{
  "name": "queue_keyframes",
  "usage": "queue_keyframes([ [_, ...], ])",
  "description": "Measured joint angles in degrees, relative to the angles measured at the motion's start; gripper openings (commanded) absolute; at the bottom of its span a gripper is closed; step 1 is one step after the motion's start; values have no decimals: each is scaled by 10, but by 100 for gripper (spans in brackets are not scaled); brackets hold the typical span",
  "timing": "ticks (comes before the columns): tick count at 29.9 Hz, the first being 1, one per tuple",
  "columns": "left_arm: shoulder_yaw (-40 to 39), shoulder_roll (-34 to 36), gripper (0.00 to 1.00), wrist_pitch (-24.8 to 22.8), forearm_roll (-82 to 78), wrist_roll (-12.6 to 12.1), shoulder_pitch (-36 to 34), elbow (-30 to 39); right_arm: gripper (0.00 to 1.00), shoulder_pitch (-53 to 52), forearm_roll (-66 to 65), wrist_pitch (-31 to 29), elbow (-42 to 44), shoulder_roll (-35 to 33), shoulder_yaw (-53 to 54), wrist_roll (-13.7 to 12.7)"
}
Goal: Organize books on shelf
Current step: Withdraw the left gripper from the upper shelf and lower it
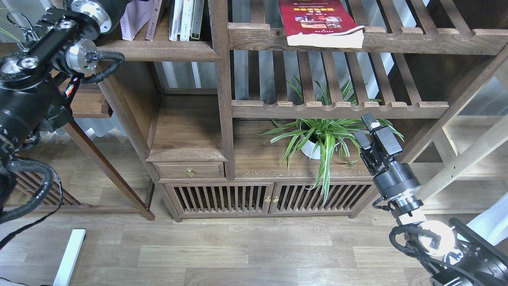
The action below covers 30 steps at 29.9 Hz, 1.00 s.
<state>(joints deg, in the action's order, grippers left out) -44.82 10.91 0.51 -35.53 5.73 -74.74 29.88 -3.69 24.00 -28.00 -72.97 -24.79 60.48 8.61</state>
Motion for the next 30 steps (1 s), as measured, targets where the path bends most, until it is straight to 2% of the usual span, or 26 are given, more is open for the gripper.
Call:
queue_keyframes([
  [30,-9,1,35,2,45,6,-76,3,91,12,-2,0,0,-6,-7,-2],
])
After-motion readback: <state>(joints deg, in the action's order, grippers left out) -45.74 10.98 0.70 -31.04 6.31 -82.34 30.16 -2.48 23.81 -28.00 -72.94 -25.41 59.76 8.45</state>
